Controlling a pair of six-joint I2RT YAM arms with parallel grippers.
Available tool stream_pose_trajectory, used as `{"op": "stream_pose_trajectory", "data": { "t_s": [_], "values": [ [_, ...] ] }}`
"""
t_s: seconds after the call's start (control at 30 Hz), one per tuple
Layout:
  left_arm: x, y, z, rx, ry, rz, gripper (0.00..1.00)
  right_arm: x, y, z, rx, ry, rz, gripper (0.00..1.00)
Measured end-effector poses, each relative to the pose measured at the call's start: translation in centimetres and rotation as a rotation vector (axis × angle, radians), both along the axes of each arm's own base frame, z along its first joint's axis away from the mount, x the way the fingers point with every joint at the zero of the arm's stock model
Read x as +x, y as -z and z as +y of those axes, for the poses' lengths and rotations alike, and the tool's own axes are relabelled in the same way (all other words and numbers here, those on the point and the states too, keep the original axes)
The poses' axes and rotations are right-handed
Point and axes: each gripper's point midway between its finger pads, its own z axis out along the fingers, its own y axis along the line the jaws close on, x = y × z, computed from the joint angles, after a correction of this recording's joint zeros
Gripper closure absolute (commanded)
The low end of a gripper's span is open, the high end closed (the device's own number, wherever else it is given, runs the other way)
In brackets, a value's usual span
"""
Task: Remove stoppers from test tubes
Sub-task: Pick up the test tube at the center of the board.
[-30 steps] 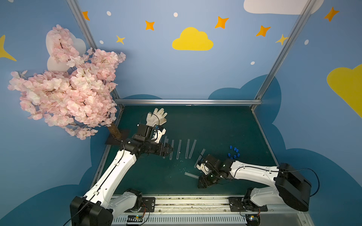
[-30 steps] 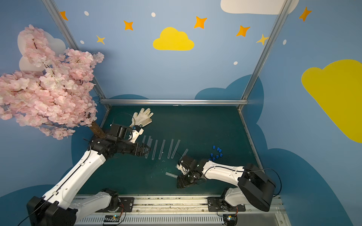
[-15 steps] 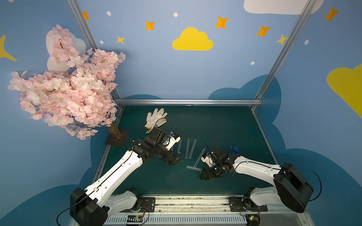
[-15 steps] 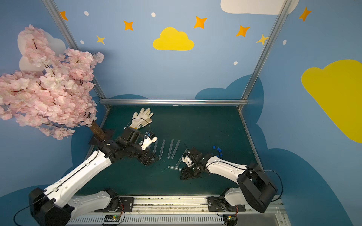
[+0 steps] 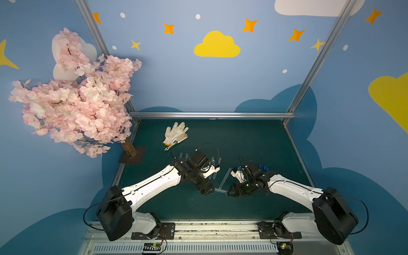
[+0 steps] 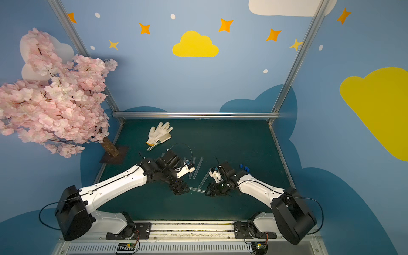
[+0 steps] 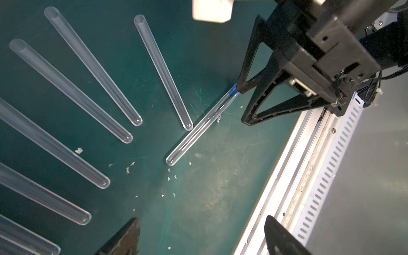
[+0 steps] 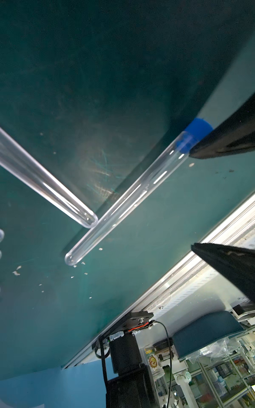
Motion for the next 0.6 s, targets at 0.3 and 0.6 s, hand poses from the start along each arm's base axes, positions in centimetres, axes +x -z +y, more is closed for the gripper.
{"op": "stream_pose_trajectory", "data": {
  "t_s": [0.3, 0.6],
  "values": [
    [-0.3, 0.6, -1.9, 0.041, 0.089, -0.046, 0.16, 1.5, -1.6, -0.7, 0.051, 0.045, -0.005, 0.31],
    [-1.1, 3.3, -5.9, 0.140, 0.255, -0.083, 0.18, 4.7, -7.8, -5.6, 0.089, 0.272, -0.098, 0.17]
  ]
}}
